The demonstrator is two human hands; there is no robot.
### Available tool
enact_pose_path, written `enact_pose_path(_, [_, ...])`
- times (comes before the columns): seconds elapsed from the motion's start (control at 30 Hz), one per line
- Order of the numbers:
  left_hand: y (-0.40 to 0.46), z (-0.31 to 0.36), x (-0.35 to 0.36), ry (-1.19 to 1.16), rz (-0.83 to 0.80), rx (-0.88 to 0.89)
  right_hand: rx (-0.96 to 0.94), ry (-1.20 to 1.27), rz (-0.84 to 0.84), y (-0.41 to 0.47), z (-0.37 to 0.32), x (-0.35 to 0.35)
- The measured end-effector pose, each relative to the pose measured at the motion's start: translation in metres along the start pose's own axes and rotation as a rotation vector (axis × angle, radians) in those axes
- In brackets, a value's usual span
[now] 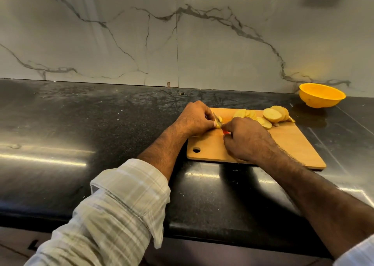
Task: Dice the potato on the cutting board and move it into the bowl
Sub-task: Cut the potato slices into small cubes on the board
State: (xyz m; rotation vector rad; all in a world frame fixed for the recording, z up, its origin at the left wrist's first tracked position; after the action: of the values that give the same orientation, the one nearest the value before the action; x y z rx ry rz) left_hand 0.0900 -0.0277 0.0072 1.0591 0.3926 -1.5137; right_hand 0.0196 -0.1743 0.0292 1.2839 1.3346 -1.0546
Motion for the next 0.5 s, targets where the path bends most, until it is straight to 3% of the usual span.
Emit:
enact_pose_path(0.23, [-0.003,0.002,-0.002,0.008,-0.007,-0.003,-0.002,-0.099,-0.034,0.005,-0.02,0.002])
enact_pose_path(0.5, [-0.008,0.001,-0.007,-0.054,0.031,-0.01,0.0,0.102,0.066,0.0,0.005,-0.007])
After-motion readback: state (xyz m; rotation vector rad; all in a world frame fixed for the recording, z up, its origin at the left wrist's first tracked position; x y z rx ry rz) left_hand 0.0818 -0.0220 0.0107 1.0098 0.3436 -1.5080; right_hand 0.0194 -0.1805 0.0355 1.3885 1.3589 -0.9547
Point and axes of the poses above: each hand's wrist, its own y-axis towards the middle knuckle, its own x-axis out of the palm, z = x × y, the point moved 9 cm from there along y, towards the middle knuckle, and after that the axes turned 13 degrees about x, right-handed, at the moved point
